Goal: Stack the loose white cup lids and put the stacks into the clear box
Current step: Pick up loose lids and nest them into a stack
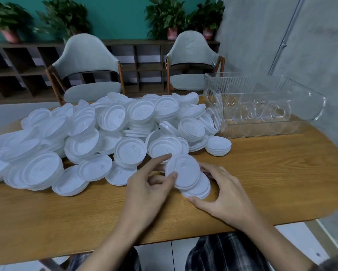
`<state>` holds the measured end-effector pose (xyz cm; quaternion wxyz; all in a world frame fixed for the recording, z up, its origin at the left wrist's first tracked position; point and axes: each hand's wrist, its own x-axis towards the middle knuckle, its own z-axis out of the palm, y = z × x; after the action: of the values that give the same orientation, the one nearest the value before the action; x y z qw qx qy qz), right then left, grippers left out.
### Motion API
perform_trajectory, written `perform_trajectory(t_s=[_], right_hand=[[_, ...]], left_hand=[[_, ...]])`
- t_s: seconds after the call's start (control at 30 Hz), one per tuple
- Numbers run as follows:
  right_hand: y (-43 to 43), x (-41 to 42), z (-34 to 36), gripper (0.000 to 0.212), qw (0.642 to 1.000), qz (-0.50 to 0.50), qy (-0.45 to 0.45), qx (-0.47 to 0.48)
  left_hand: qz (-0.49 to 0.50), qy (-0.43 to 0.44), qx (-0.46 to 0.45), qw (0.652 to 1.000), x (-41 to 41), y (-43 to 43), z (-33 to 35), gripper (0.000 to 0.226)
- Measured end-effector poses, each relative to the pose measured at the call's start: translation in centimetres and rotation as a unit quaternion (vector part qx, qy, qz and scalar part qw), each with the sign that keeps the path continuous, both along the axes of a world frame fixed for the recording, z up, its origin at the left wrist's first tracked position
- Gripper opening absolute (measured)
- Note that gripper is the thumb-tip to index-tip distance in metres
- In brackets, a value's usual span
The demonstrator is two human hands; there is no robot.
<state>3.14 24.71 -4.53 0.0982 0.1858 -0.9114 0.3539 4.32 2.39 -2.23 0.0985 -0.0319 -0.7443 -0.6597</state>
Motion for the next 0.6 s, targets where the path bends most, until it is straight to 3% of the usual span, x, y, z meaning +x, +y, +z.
perform_trajectory(t_s=[0.13, 0.33, 0.6], right_hand=[[0.1, 0.0, -0.2, 0.096, 1.000, -0.004, -0.011, -0.002], [0.1, 0.0, -0.2, 0.092, 1.000, 0.001, -0.012, 0.005], [0.3, -0.3, -0.4, 0.101, 1.000, 0.003, -0.025, 0.008]], left_hand=[[-0.032, -0.011, -0.098, 0.995, -0.1, 0.1, -0.7, 0.044], [-0.025, 0.053, -0.243, 0.968, -0.4, 0.3, -1.3, 0.040], [-0.014, 0.063, -0.262, 0.963, -1.6, 0.7, -2.1, 0.047]])
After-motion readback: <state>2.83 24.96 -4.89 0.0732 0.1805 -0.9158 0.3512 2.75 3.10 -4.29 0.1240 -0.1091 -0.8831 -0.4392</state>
